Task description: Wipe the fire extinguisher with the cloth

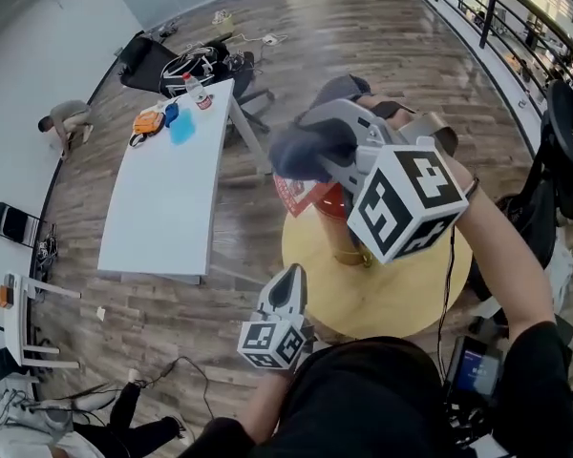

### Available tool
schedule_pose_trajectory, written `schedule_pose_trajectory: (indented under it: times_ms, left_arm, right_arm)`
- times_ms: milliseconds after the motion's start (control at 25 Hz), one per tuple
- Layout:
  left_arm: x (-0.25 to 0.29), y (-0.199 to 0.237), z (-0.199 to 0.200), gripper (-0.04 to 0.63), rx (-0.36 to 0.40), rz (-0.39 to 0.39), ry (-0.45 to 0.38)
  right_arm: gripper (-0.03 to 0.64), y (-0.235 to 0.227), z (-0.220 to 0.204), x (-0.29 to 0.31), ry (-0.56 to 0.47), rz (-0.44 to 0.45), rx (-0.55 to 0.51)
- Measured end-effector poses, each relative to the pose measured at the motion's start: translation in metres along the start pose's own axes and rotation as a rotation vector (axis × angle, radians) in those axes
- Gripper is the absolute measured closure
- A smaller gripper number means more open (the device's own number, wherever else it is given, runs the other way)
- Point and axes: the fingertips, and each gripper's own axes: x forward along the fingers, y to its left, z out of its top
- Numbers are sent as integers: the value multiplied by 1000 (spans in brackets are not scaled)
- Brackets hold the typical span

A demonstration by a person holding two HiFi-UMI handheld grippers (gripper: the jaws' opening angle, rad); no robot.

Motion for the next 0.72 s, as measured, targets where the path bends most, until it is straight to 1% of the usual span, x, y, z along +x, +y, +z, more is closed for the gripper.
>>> schedule_pose_trajectory:
  times_ms: [40, 120, 240, 280, 400, 560, 640, 720]
  left_arm:
    - [-2, 2, 1, 572, -1, -10, 4]
    - [-8, 11, 4, 572, 1, -31, 15]
    - [-21, 30, 11, 572, 13, -63, 37]
    - [-24, 37, 13, 572, 16, -73, 45]
    - [-32, 51, 13, 572, 28, -106, 70]
    - [-41, 63, 10, 572, 27, -146, 90]
    - [-47, 69, 9, 572, 25, -161, 96]
    - [-54, 76, 8, 572, 24, -174, 101]
  right_arm:
    - [559, 13, 3, -1, 19, 9, -9]
    - [560, 34, 6, -3, 92, 2, -51]
    - [558, 64, 12, -1, 215, 18, -41]
    - [559, 70, 12, 0, 261, -5, -47]
    - [558, 85, 14, -1, 390, -109, -53]
    - [558, 115, 17, 9, 500, -168, -22]
    - [559, 121, 13, 12, 549, -231, 1]
    - [558, 125, 11, 15, 562, -293, 62]
